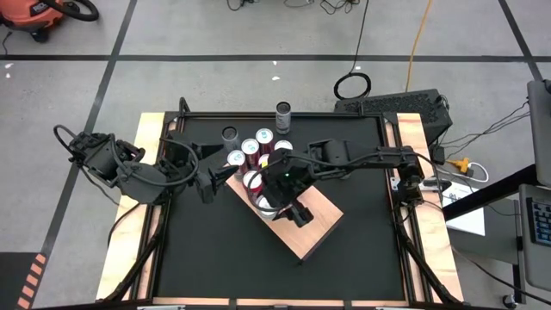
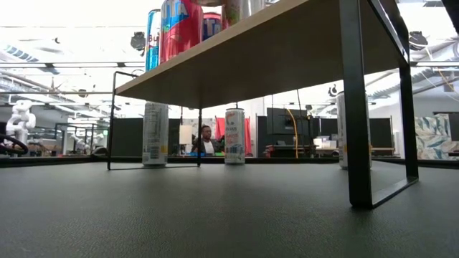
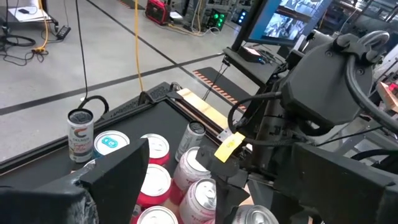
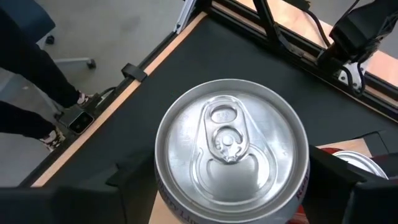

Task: Place canned beverage on shelf
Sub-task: Put the pink soda can on the shelf aligned with the other pink soda cans

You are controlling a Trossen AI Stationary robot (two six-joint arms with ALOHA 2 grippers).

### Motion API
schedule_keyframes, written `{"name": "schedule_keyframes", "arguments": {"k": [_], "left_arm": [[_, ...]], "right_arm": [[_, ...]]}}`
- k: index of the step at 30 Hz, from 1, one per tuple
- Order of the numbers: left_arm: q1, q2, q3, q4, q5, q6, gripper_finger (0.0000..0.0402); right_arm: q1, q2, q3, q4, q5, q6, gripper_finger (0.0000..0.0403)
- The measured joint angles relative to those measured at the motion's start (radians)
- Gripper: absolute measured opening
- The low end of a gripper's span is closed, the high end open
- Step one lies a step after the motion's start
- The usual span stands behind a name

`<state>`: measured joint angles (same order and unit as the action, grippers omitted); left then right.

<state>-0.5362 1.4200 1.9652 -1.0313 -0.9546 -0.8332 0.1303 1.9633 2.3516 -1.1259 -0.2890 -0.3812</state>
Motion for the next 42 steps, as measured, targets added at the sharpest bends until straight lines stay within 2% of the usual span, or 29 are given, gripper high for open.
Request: {"name": "schedule_keyframes", "arguments": {"k": [14,42], "left_arm": [[0.0,0.0,0.0,-0.008,0.0,0.001,0.0397],[0.0,0.0,0.0,-0.034,0.045,0.01,0.0397]], "right_arm": [[0.0,0.043,0.0,0.029,-0.031,0.111,0.0283],[0.002,0.093,-0.004,0.014,0.003,0.078,0.0283]]}}
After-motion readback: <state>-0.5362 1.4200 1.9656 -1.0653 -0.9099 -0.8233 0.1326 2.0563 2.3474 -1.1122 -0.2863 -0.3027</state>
